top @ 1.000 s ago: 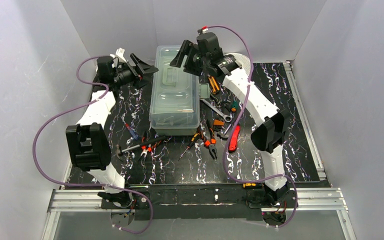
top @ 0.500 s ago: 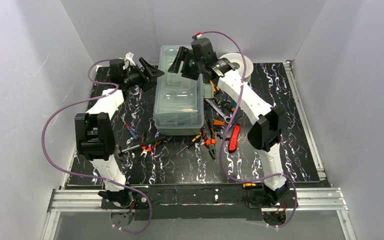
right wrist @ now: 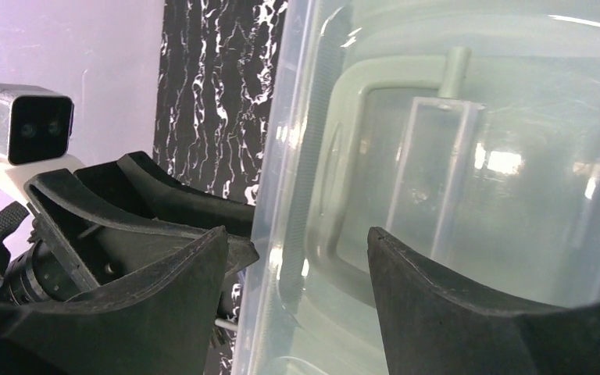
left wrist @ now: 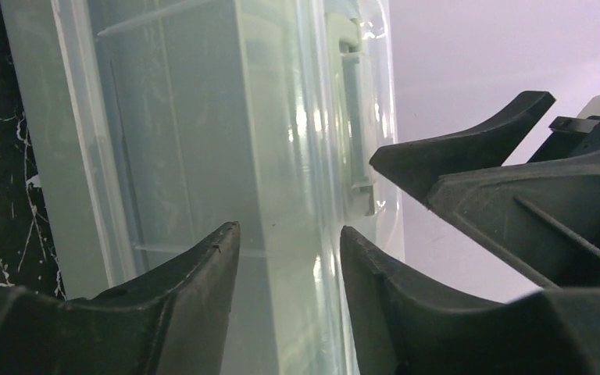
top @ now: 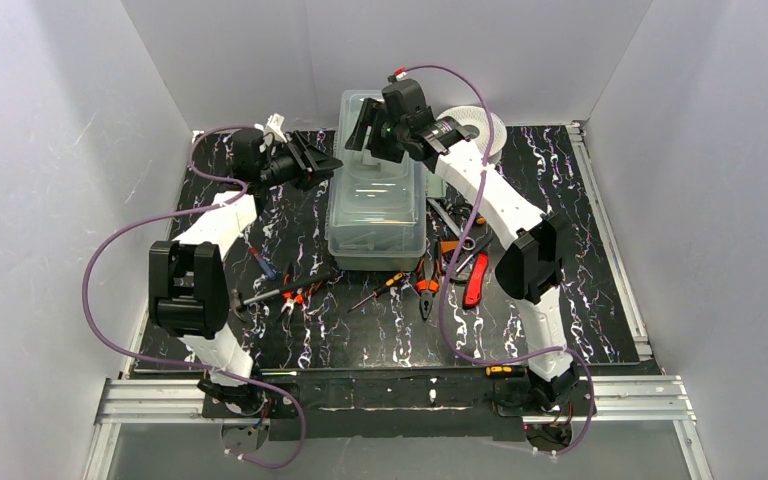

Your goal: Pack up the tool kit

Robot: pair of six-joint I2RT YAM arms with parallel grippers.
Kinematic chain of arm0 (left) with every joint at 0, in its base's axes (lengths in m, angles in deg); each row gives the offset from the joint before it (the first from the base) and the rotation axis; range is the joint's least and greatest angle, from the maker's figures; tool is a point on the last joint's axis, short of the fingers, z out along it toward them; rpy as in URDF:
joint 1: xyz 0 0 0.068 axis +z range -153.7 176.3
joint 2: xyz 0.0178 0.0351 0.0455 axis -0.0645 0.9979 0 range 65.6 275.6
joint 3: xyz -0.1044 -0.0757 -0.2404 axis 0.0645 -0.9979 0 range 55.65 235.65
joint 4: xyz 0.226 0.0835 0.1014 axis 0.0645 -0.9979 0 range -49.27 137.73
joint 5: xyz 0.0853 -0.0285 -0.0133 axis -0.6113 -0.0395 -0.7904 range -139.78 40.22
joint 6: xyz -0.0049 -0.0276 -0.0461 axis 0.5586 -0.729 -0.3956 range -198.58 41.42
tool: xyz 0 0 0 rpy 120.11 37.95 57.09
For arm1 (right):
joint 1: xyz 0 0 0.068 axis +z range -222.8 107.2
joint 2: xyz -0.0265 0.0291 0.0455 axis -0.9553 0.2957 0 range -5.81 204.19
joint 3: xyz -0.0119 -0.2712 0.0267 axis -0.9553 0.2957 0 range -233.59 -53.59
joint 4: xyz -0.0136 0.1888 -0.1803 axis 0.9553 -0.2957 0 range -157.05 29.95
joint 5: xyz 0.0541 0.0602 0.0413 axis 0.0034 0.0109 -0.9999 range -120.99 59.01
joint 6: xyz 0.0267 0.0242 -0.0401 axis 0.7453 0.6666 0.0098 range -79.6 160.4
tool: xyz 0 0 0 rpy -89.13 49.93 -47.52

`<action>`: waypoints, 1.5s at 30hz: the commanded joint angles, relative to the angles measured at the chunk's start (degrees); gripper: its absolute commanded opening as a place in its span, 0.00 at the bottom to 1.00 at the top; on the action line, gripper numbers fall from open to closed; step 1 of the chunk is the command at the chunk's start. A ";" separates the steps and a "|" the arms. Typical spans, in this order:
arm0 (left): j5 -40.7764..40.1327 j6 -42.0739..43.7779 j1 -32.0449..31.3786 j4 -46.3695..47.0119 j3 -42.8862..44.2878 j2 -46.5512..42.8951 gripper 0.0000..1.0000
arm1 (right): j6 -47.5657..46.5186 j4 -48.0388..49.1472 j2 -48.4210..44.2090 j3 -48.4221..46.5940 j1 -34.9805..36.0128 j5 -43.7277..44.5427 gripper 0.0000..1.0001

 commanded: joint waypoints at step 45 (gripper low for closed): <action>-0.96 0.49 -0.29 -14.44 15.82 -0.99 0.72 | 19.23 38.44 -6.72 18.14 -8.06 -43.56 0.63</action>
